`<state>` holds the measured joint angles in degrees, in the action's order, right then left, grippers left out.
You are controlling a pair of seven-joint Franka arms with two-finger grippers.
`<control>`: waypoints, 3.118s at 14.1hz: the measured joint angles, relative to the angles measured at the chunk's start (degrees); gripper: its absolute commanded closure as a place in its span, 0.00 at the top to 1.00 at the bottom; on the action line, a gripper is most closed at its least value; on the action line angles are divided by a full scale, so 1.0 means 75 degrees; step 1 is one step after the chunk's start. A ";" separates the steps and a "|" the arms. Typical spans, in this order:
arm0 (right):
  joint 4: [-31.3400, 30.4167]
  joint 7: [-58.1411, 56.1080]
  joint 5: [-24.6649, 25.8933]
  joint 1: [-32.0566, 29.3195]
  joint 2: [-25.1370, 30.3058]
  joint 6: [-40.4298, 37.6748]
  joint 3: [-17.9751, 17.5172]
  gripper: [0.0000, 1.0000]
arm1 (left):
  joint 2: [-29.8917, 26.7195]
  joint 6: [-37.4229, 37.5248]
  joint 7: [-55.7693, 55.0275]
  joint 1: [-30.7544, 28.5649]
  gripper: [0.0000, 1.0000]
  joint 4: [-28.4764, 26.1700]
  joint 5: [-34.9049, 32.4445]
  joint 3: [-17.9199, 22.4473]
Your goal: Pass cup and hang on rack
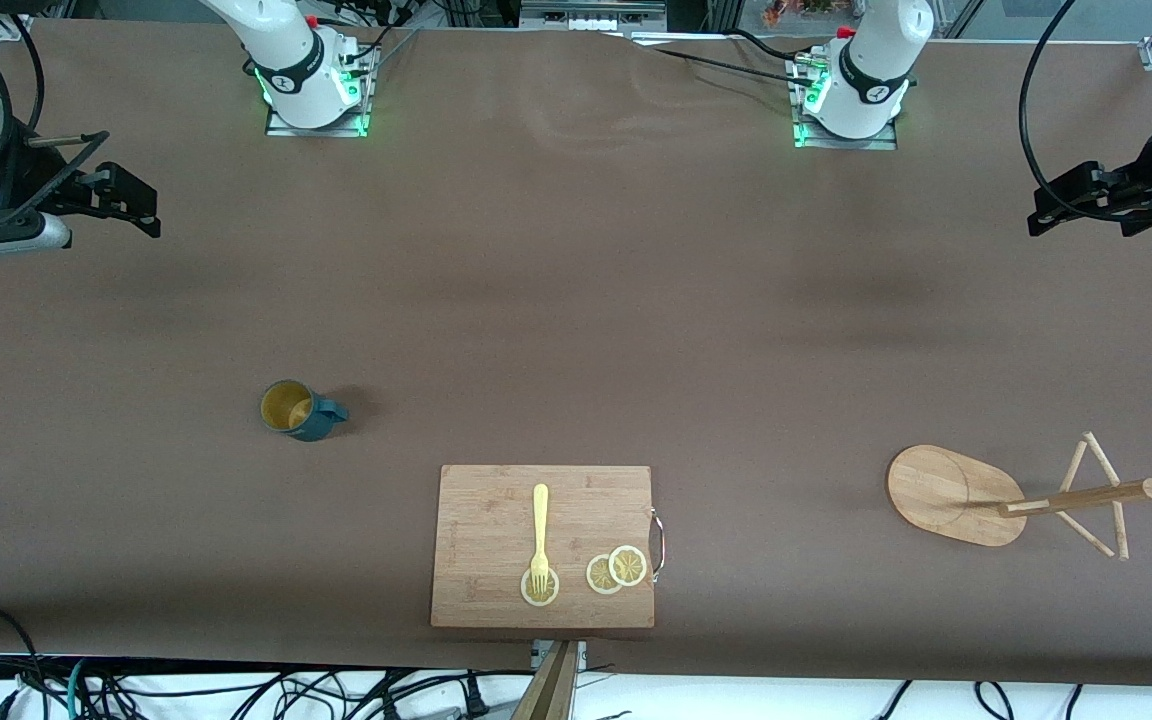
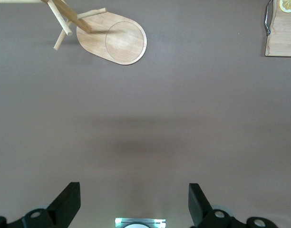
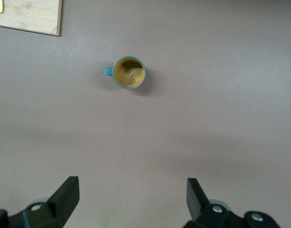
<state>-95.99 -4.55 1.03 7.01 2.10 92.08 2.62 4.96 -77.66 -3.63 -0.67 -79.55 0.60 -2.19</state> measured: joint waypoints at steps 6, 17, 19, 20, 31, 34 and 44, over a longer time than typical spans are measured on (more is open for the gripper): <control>0.0025 -0.0014 0.0071 0.0002 -0.0001 -0.0081 -0.0015 1.00 | 0.0000 0.0000 0.0000 0.0000 1.00 0.0000 0.0000 0.0000; 0.0049 -0.0014 0.0073 0.0037 -0.0017 -0.0390 -0.0036 1.00 | 0.0014 0.0000 0.0000 -0.0005 1.00 0.0000 0.0000 0.0000; 0.0017 -0.0014 0.0073 0.0039 -0.0018 -0.0417 -0.0036 1.00 | 0.0026 0.0000 0.0000 -0.0007 1.00 0.0000 0.0016 0.0001; 0.0011 -0.0014 0.0073 0.0041 -0.0018 -0.0422 -0.0036 1.00 | 0.0030 0.0000 0.0000 -0.0007 1.00 0.0000 0.0018 0.0001; -0.0085 -0.0014 0.0072 0.0089 -0.0027 -0.0393 -0.0150 1.00 | 0.0033 0.0000 0.0000 -0.0014 1.00 0.0000 0.0020 0.0008; -0.0515 -0.0014 0.0072 0.0089 -0.0082 0.0144 -0.0148 1.00 | 0.0037 0.0000 0.0000 -0.0023 1.00 0.0000 0.0020 0.0011; -0.1097 -0.0029 0.0072 -0.0022 -0.2746 0.3716 -0.0041 0.99 | 0.0059 0.0000 0.0000 -0.0037 1.00 0.0000 0.0022 0.0016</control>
<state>-104.21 -4.77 1.57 6.85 -18.50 119.95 2.32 5.40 -77.66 -3.63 -0.95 -79.55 0.76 -2.07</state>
